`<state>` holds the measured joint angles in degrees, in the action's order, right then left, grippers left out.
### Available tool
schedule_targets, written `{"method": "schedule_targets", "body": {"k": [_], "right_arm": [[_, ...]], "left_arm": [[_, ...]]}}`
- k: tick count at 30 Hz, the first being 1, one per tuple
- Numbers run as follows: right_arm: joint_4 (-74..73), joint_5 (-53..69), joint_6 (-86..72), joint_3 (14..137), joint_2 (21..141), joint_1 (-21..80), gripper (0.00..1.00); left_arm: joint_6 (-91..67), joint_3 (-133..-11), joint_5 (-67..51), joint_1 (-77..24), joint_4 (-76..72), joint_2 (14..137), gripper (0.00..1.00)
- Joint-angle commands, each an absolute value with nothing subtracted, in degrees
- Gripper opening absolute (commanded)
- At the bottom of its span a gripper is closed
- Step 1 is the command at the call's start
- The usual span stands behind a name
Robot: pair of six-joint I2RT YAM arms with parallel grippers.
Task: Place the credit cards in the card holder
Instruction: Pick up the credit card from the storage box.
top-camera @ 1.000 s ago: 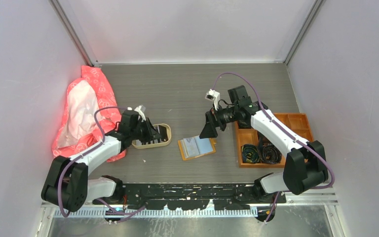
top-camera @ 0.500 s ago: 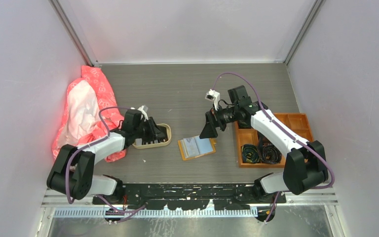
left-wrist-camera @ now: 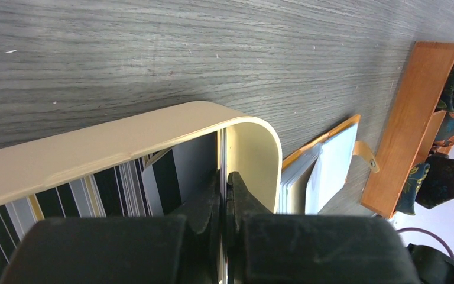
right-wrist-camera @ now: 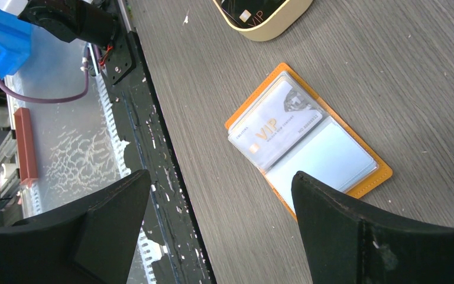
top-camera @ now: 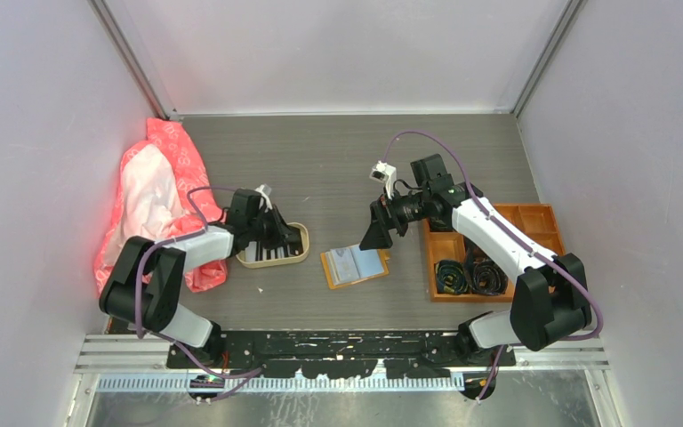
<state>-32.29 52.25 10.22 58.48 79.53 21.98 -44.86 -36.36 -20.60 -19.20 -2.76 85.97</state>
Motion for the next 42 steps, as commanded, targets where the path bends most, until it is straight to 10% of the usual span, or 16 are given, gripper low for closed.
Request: {"method": "schedule_targets", "body": {"k": [1,42], "right_arm": [[-32.3,53.8,10.9,59.1,78.8,21.7,0.94],[-32.3,53.9,10.9,59.1,79.0,21.7,0.95]], "left_arm": [[-44.3,-37.4,-20.4,-19.0,-3.8,84.1,0.00],[-45.4,-33.8,-30.3,-12.0,-6.2,79.3,0.19]]}}
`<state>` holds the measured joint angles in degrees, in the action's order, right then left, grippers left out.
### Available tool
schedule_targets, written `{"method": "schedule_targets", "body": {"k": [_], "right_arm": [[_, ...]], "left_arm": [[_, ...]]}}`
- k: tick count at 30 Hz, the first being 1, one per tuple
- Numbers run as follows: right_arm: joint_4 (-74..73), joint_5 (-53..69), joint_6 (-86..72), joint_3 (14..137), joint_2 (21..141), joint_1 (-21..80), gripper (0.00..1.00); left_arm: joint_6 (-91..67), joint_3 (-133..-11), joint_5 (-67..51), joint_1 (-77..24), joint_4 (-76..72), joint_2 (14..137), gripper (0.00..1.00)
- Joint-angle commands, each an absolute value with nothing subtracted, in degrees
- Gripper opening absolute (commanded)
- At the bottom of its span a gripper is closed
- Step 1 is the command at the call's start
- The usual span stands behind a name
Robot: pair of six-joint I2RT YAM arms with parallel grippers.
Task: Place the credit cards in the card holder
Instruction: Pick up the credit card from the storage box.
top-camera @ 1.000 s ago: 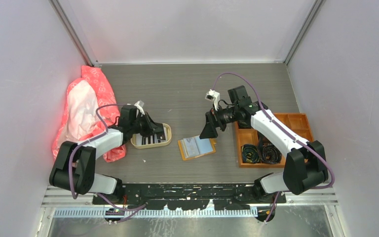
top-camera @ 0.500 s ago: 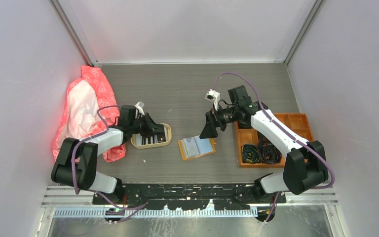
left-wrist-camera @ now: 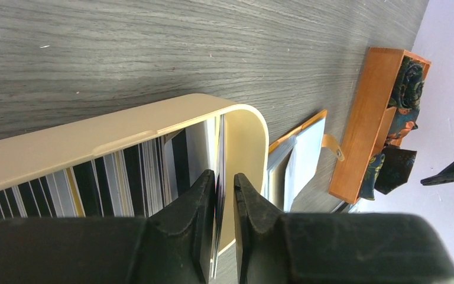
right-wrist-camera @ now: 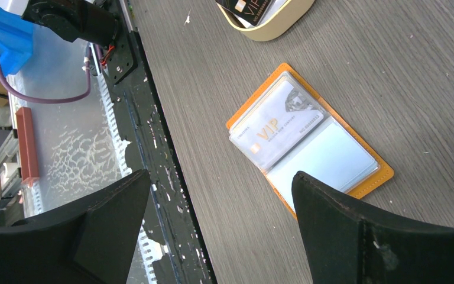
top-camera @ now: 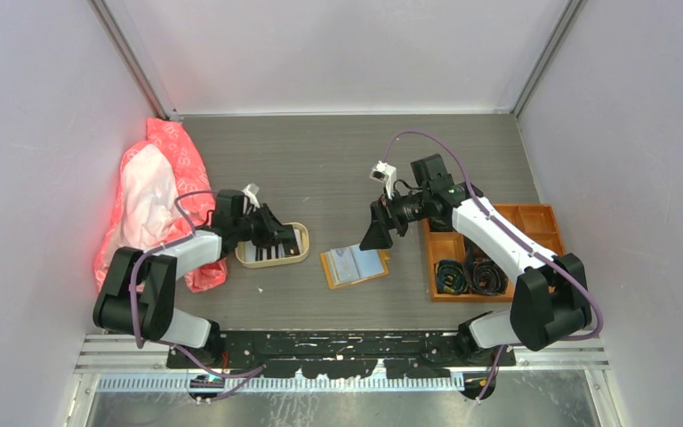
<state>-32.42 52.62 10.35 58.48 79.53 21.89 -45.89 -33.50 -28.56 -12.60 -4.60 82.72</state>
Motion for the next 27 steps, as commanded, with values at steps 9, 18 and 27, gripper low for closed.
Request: {"method": "schedule_targets", "body": {"k": [9,18,27], "right_arm": [[-32.4,53.9,10.9,59.1,78.8,21.7,0.95],[-32.4,53.9,11.0,59.1,78.9,21.6,0.95],[-32.5,53.9,11.0,59.2,78.9,21.6,0.95]], "left_arm": [[-45.0,-34.4,-30.7,-11.7,-4.7,78.3,0.19],[-42.2,-35.2,-27.8,-11.7,-0.2,76.6,0.19],[-42.8,-34.2,-27.5,-11.7,1.5,74.0,0.16]]}}
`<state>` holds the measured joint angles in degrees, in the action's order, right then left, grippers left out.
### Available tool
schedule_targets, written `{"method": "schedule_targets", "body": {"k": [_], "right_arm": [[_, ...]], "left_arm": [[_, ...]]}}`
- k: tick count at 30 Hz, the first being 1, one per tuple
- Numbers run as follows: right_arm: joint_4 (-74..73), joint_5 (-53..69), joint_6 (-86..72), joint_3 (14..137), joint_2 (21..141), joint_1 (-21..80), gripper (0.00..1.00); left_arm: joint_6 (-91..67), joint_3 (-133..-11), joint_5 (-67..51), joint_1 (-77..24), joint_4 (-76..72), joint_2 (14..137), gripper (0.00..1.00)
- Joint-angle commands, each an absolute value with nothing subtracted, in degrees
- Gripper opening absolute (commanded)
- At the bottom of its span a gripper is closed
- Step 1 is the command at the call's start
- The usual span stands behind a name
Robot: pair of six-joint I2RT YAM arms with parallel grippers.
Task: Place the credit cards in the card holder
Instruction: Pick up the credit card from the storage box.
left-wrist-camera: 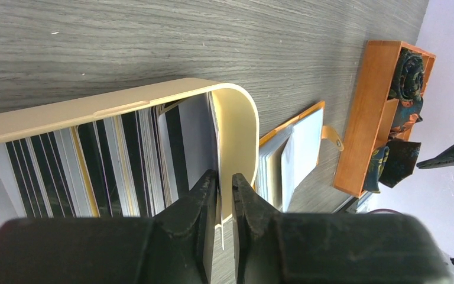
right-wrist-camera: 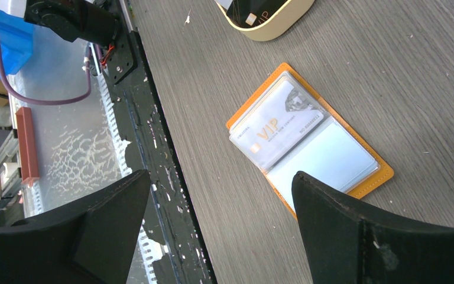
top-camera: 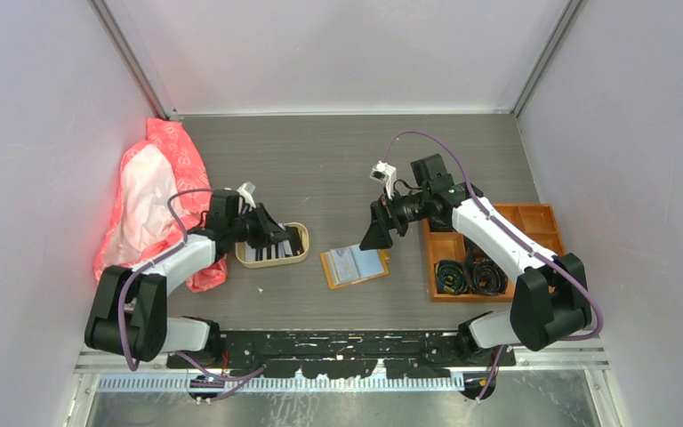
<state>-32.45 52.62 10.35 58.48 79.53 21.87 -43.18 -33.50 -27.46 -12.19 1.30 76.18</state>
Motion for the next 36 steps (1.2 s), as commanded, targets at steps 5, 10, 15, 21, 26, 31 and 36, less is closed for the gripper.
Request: {"method": "schedule_targets", "body": {"k": [5,10,15,21,26,31,36], "right_arm": [[-32.6,54.0,11.0,59.2,78.8,21.6,0.95],[-32.6,54.0,11.0,59.2,78.5,21.6,0.95],[-32.6,54.1,11.0,59.2,78.4,21.6,0.94],[-32.5,54.2,11.1,59.1,78.4,21.6,0.95],[-32.6,53.9,12.0,58.7,78.3,21.6,0.95],[-32.0,53.7,13.9,57.7,77.6,21.6,0.94],[-29.4,56.6,15.8,54.6,75.8,21.6,0.93]], "left_arm": [[-43.0,-33.6,-27.4,-11.7,1.4,73.4,0.10],[-43.0,-33.3,-26.7,-11.7,1.8,73.0,0.05],[-42.2,-33.3,-23.8,-11.7,5.0,71.0,0.00],[-41.1,-32.8,-18.0,-11.7,9.9,65.5,0.00],[-40.6,-32.9,-15.2,-11.8,13.0,58.5,0.00],[-40.0,-32.4,-16.4,-11.8,14.4,51.3,0.00],[-39.9,-30.9,-19.1,-11.8,13.3,47.8,0.00]]}}
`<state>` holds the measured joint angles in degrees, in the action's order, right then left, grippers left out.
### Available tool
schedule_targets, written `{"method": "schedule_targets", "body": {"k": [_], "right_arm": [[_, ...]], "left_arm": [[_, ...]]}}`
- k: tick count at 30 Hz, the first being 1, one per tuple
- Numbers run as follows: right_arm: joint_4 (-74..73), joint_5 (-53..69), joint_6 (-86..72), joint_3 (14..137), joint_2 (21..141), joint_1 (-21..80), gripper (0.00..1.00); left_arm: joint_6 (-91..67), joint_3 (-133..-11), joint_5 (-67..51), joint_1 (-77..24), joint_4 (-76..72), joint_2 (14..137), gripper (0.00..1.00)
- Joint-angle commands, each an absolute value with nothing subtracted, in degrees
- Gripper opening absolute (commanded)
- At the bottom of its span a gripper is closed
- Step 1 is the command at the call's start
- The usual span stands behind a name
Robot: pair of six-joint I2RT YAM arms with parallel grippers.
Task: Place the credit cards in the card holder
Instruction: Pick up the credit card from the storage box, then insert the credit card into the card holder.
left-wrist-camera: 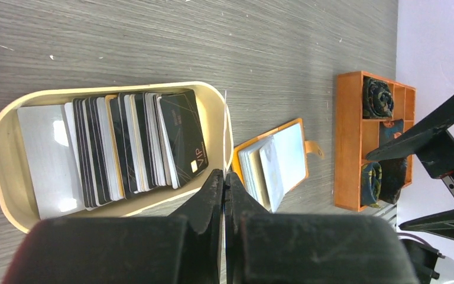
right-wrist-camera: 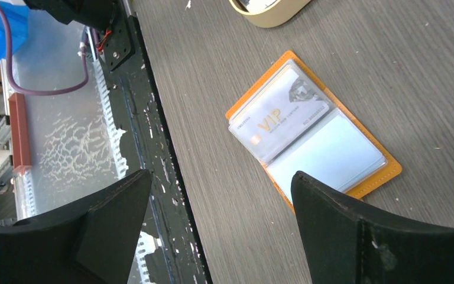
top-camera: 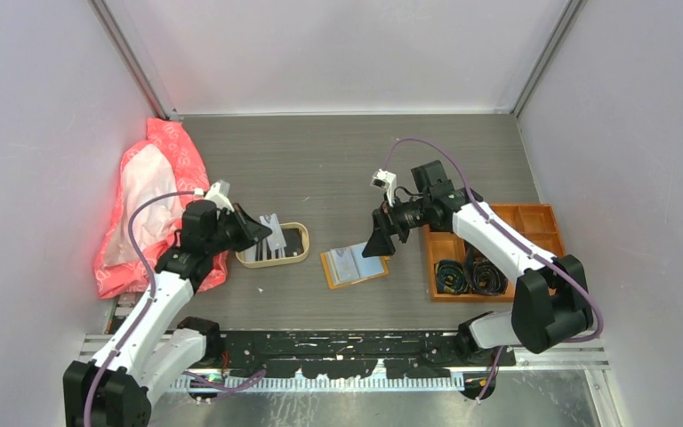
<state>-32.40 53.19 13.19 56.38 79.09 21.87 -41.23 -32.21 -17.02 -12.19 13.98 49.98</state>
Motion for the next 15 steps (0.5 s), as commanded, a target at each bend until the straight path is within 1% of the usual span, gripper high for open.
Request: {"method": "schedule_targets", "body": {"k": [1,5,7,9,11,15], "right_arm": [[-28.8,57.1,16.5,54.0,75.3,21.6,0.93],[-28.0,59.1,19.4,52.0,73.7,21.6,0.92],[-27.6,60.4,19.8,51.5,73.5,21.6,0.92],[-26.7,61.4,18.9,51.2,73.6,21.7,0.91],[-25.3,62.1,16.9,51.1,73.7,22.0,0.89],[-18.1,63.4,8.7,49.6,72.5,22.2,0.82]], "left_arm": [[-39.8,-30.6,-19.6,-11.8,12.9,47.2,0.00],[-39.8,-29.2,-20.9,-11.8,10.4,44.8,0.00],[-41.2,-27.7,-25.2,-11.9,5.0,44.3,0.00],[-44.9,-25.4,-30.2,-13.2,-5.1,44.7,0.00],[-46.7,-23.6,-31.7,-17.3,-14.3,46.3,0.00],[-43.5,-23.8,-25.6,-30.9,-26.4,51.0,0.00]]}}
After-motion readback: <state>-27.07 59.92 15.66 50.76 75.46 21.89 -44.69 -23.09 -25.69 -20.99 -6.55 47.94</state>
